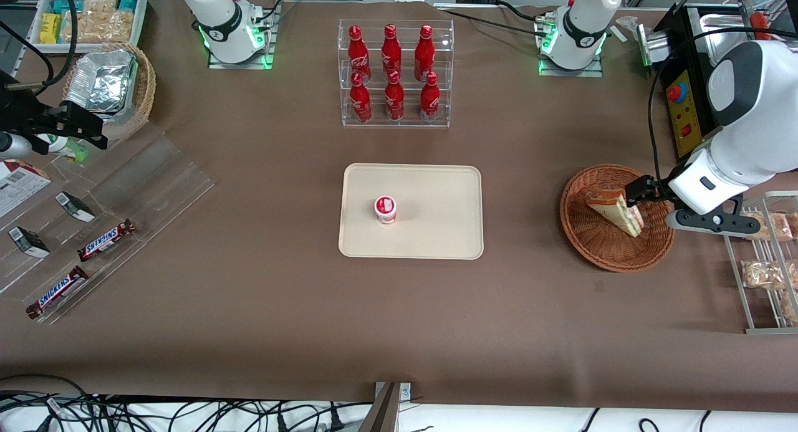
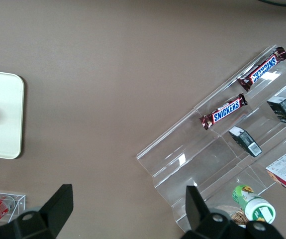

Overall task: Place sandwich from basket to tray
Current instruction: 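Move the left gripper above the sandwich in the wicker basket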

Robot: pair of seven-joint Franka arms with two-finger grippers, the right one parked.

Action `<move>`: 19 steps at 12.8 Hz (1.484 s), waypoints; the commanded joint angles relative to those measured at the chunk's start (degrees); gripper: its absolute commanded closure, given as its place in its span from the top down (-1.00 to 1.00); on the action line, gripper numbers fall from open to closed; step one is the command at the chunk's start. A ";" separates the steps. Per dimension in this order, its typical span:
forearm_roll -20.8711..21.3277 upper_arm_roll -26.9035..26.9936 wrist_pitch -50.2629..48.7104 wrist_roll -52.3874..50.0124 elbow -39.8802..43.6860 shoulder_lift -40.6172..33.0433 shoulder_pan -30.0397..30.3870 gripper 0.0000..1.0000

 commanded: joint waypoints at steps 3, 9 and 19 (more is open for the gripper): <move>-1.42 0.31 -2.72 1.51 2.02 0.75 0.40 1.00; -0.72 1.01 -5.54 -8.58 0.88 1.10 2.33 1.00; 0.43 0.92 1.03 -32.82 -7.80 0.66 4.79 1.00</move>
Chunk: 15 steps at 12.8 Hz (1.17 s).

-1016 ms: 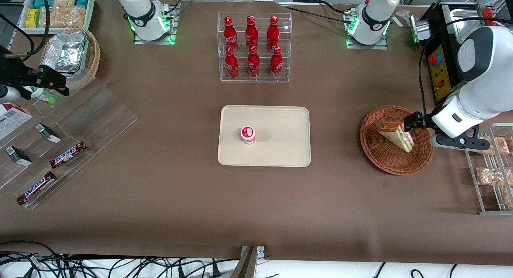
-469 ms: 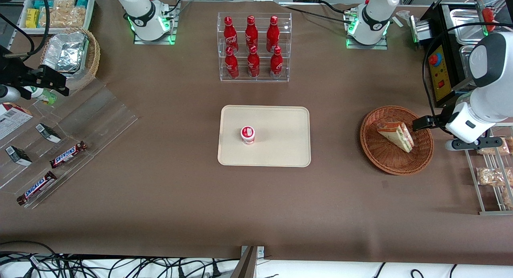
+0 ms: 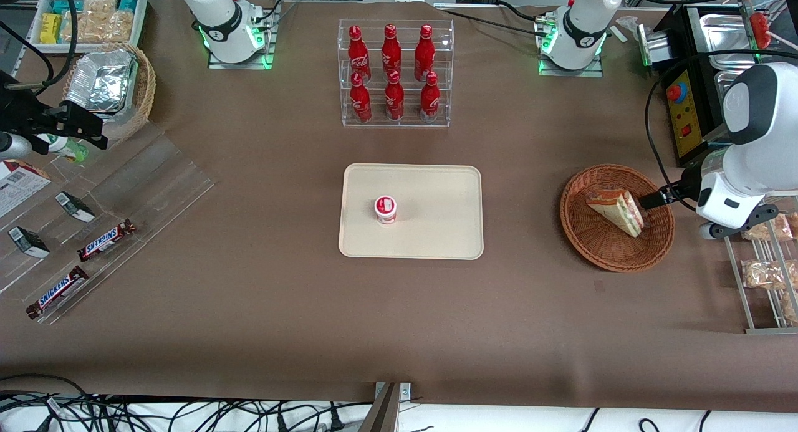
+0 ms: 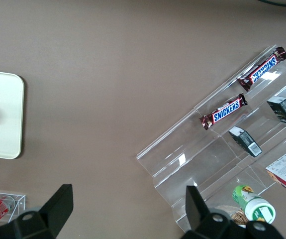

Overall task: Place sandwich from basket to tray
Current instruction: 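Move the left gripper above the sandwich in the wicker basket, then lower the open left gripper and close it on the wrapped sandwich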

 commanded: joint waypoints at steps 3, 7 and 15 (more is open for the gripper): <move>2.00 -0.38 11.88 -12.67 -11.43 -1.61 0.65 1.00; 6.04 -0.99 22.19 -21.12 -19.96 -1.88 0.47 1.00; 8.76 -1.08 28.08 -30.80 -24.02 -0.83 -0.41 1.00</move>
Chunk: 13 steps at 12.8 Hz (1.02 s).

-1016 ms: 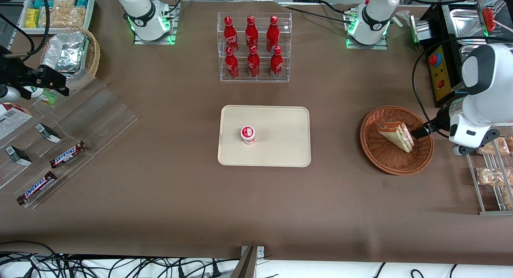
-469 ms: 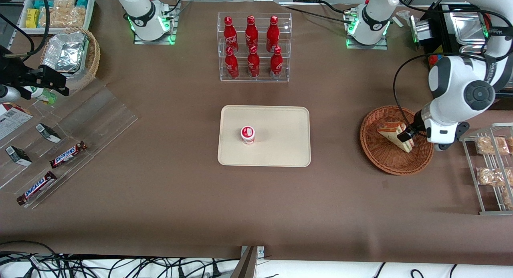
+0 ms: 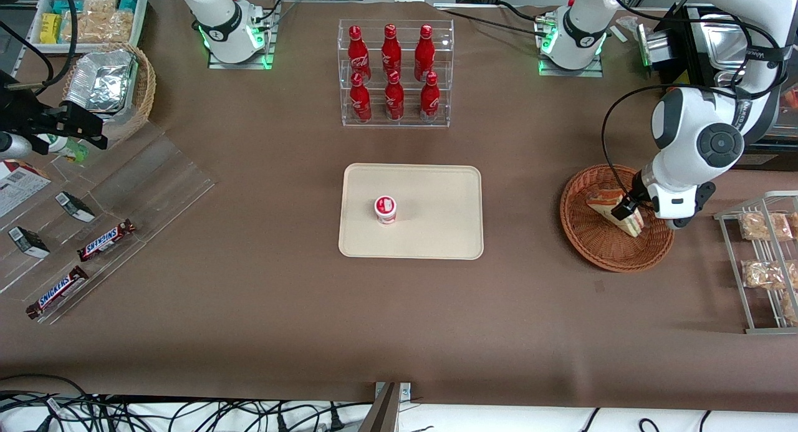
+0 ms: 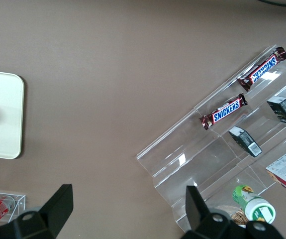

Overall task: Place sandwich from basket to tray
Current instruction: 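Lower the open left gripper and close it on the wrapped sandwich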

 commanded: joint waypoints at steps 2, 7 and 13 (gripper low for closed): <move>2.18 0.03 2.52 -3.53 -1.91 0.40 -0.31 1.00; 2.18 0.03 4.81 -5.82 -2.44 1.55 -0.31 1.00; 5.79 -0.06 4.81 -8.81 -2.26 2.34 -0.31 -0.18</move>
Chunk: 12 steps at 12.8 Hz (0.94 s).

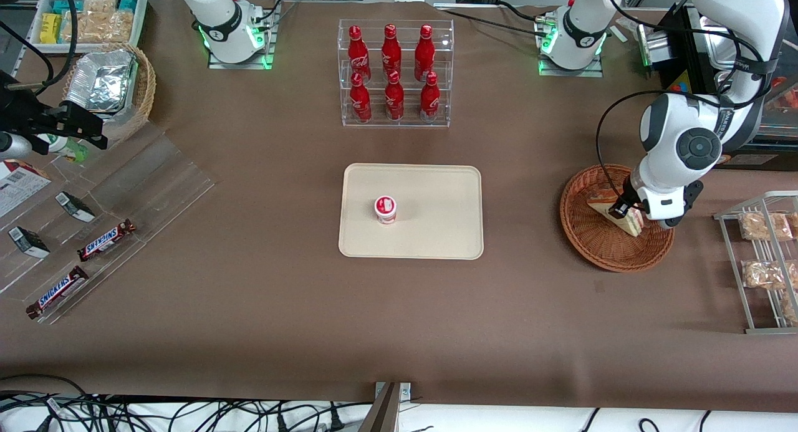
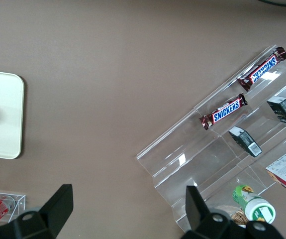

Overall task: Place sandwich from basket to tray
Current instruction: 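Lift the sandwich out of the basket with the left gripper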

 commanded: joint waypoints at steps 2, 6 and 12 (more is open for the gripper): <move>1.98 -0.65 -0.33 -1.33 0.49 -0.40 -0.11 -0.21; 2.07 -2.94 -8.30 0.24 4.87 -1.02 -0.11 -0.21; 2.60 -8.91 -27.74 4.46 19.19 -1.02 -0.11 -0.18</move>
